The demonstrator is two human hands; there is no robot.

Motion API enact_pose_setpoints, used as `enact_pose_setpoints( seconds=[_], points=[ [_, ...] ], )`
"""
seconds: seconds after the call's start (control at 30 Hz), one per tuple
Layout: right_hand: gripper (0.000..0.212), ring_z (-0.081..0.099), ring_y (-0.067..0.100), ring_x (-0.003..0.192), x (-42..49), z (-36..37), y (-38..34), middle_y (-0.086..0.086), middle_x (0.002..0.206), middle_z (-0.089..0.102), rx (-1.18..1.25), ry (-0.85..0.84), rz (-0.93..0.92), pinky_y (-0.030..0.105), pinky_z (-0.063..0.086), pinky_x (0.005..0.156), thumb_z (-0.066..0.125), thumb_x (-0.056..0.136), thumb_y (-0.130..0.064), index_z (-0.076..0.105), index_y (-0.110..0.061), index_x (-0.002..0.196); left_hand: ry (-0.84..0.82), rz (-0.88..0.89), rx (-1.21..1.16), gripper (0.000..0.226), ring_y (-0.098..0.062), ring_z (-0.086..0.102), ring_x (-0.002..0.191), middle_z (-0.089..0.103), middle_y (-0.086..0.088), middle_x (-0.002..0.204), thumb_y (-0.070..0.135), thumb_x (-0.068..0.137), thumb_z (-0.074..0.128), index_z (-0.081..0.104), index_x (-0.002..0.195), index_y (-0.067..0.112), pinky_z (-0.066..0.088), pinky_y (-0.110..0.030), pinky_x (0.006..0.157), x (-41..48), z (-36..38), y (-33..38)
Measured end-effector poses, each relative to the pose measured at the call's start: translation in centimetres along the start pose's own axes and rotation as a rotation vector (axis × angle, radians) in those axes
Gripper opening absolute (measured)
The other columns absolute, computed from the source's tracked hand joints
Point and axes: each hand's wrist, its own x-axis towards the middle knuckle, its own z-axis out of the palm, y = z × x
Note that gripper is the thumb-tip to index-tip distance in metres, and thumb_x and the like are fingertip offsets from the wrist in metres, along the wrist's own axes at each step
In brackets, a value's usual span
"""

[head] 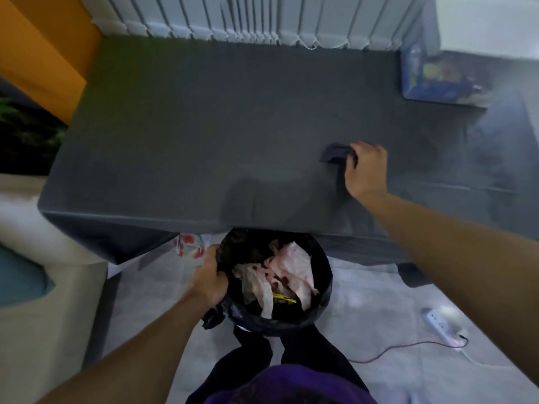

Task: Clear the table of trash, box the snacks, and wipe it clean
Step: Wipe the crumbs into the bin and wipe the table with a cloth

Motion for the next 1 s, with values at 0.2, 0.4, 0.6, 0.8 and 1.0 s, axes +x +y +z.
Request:
enact_pose_setpoints(
  seconds=[0.2, 0.4, 0.6, 0.8, 1.0],
  points=[
    [0.039, 0.035, 0.038, 0.139, -0.1, 0.8, 3.0, 0.023, 0.148, 0.042, -0.059, -0.349, -0.003, 0.043, 0.011, 0.121, 0.04, 0.102, -0.02, 0.051, 0.001, 0.133, -0.065, 0.054, 0.061, 0.058, -0.032, 0.059, 0.102, 0.063, -0.013, 0.115, -0.004, 0.092, 0.044, 0.037, 0.144, 0.019, 0.047, -0.037, 0.086, 0.9, 0.7, 1.1],
    [0.06, -0.001, 0.037, 0.15, -0.2, 0.9, 2.5, 0.001, 0.164, 0.013, -0.234, -0.513, 0.027, 0.056, 0.018, 0.116, 0.046, 0.093, -0.057, 0.041, -0.026, 0.144, -0.102, 0.075, 0.076, 0.055, -0.03, 0.059, 0.105, 0.061, -0.008, 0.111, -0.002, 0.092, 0.043, 0.038, 0.141, 0.022, 0.047, -0.034, 0.087, 1.1, 0.5, 1.4],
    [0.043, 0.038, 0.028, 0.134, -4.8, -0.9, -0.7, -0.001, 0.139, 0.055, -0.088, -0.057, -0.134, 0.047, 0.032, 0.098, 0.052, 0.092, -0.051, 0.06, -0.023, 0.124, -0.158, 0.1, 0.092, 0.059, -0.026, 0.059, 0.099, 0.06, -0.007, 0.114, 0.005, 0.092, 0.04, 0.029, 0.144, 0.032, 0.051, -0.037, 0.084, 0.3, -0.1, 1.5],
    [0.024, 0.058, 0.019, 0.077, -13.9, -1.7, -1.2, -0.007, 0.078, 0.059, 0.041, -0.209, -0.188, 0.033, 0.048, 0.066, 0.057, 0.094, -0.04, 0.066, -0.022, 0.083, -0.171, 0.182, 0.108, 0.054, -0.029, 0.061, 0.095, 0.062, -0.01, 0.11, 0.007, 0.096, 0.041, 0.032, 0.143, 0.032, 0.052, -0.04, 0.08, -0.8, -0.3, 1.8],
    [0.027, 0.06, 0.021, 0.112, -21.2, -1.5, 2.3, -0.003, 0.12, 0.067, -0.027, -0.596, 0.042, 0.034, 0.046, 0.096, 0.054, 0.097, -0.031, 0.069, -0.025, 0.118, -0.195, 0.232, 0.12, 0.052, -0.02, 0.056, 0.093, 0.058, -0.003, 0.114, 0.011, 0.099, 0.039, 0.032, 0.144, 0.035, 0.046, -0.032, 0.075, -1.7, -0.1, 2.0]
  ],
)
